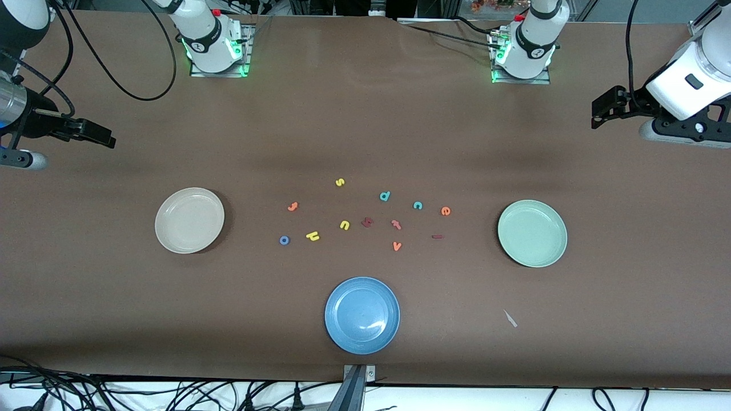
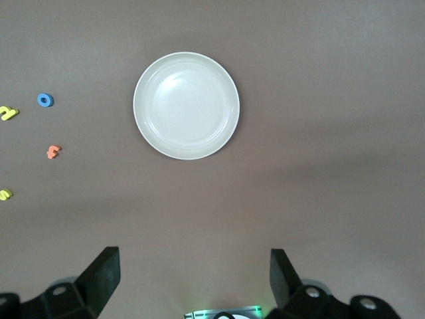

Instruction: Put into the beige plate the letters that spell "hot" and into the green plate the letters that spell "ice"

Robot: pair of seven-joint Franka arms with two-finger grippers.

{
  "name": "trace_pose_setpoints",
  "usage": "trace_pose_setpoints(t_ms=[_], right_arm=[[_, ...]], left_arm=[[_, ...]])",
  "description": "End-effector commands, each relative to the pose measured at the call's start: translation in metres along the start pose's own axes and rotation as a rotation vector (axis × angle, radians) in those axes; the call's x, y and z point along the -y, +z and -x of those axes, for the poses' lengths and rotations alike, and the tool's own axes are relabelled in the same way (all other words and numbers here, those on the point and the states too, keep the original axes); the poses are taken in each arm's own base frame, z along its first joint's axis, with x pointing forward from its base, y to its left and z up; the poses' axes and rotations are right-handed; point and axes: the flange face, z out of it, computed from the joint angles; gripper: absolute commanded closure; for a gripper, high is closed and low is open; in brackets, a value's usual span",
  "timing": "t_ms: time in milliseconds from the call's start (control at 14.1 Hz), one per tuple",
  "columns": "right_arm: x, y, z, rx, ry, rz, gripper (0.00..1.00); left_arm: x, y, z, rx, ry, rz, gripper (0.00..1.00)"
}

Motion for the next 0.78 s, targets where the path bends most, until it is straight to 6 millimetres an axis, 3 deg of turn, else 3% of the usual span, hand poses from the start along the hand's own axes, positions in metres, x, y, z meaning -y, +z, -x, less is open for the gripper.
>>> trace_pose_setpoints(t_ms=[0,711], right_arm=[[-0.0003,-0.0035,-0.0003,0.007,-0.008,-0.016,0.00],[-0.0004,-0.0027,0.0007,0.016,-0.007,-0.015,0.00]], left_arm=[[0.0004,-0.0056,0.0058,0.000,-0.007,-0.016,0.00],[0.0005,-0.0026,0.0036,0.006,-0.008,-0.016,0.00]])
